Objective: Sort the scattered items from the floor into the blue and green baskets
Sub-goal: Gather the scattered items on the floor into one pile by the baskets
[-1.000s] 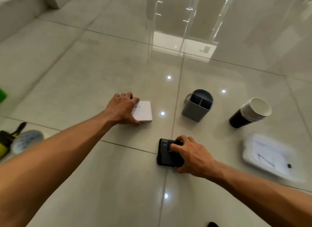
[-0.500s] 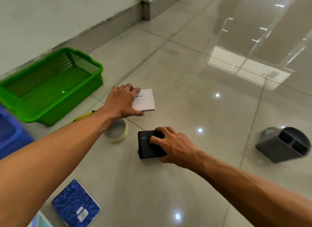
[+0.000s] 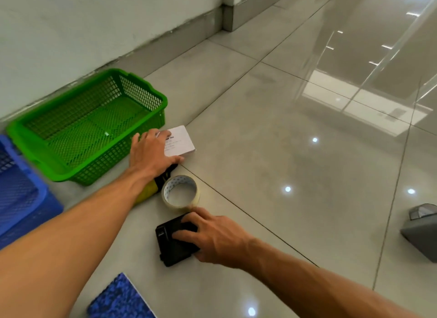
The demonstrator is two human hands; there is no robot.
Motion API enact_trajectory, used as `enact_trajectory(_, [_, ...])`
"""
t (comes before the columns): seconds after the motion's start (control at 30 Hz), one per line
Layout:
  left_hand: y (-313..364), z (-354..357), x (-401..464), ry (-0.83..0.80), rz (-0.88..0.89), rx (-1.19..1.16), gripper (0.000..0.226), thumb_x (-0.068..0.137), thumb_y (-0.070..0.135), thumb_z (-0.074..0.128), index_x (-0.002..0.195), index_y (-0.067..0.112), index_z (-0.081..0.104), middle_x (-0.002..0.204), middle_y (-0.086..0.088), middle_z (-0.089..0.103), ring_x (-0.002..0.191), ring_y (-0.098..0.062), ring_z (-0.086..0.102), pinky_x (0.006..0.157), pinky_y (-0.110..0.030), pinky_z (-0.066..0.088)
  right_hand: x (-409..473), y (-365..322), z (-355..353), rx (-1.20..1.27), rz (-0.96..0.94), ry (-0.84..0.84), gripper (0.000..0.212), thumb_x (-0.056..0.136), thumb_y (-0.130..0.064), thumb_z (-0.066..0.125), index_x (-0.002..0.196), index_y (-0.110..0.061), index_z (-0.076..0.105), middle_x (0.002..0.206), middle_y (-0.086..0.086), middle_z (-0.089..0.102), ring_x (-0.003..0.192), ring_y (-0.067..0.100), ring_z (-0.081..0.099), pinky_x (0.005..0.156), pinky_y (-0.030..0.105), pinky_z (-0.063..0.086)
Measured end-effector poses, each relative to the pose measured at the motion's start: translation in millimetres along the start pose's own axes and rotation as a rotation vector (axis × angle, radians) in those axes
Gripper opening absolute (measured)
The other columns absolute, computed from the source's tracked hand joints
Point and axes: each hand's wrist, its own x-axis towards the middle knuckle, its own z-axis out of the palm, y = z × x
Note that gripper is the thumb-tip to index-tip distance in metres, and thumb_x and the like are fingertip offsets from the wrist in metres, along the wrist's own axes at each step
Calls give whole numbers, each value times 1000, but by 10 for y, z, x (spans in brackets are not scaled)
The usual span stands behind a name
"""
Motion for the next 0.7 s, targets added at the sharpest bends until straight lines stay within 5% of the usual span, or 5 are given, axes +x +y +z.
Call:
enact_trajectory(0.33, [26, 281, 215, -166, -118, -119, 77, 67, 64, 75, 130, 27, 51, 132, -10, 54, 115, -32, 53, 92, -41, 42, -154, 149, 51, 11, 21, 140, 69, 86, -54, 63, 146, -32, 37, 148, 4, 39, 131, 24, 37, 100, 40, 39])
enact_trajectory(0.43, [127, 310, 257, -154, -118, -66, 79, 72, 70, 66, 135, 26, 48, 143, -13, 46, 130, -33, 42, 106, -49, 32, -253, 221, 13, 70, 186, 242, 65, 90, -67, 47, 145, -34, 36, 151, 2, 36, 135, 22, 35, 108, 41, 34])
enact_trajectory(0.53, [519, 253, 290, -90, -22, -62, 79, 79, 70, 56, 142, 24, 42, 155, -12, 30, 143, -31, 24, 115, -52, 14, -386, 370, -45, 57, 365, 299, 66, 91, -71, 38, 147, -36, 33, 156, -1, 32, 139, 22, 32, 112, 41, 28])
enact_trajectory(0.7, [1456, 94, 161, -58, 267, -130, 73, 87, 63, 49, 148, 25, 33, 159, -6, 24, 147, -28, 17, 117, -50, 12, -785, 638, -218, -10, 623, 371, 73, 91, -72, 37, 151, -33, 29, 159, 0, 28, 141, 23, 31, 113, 41, 24])
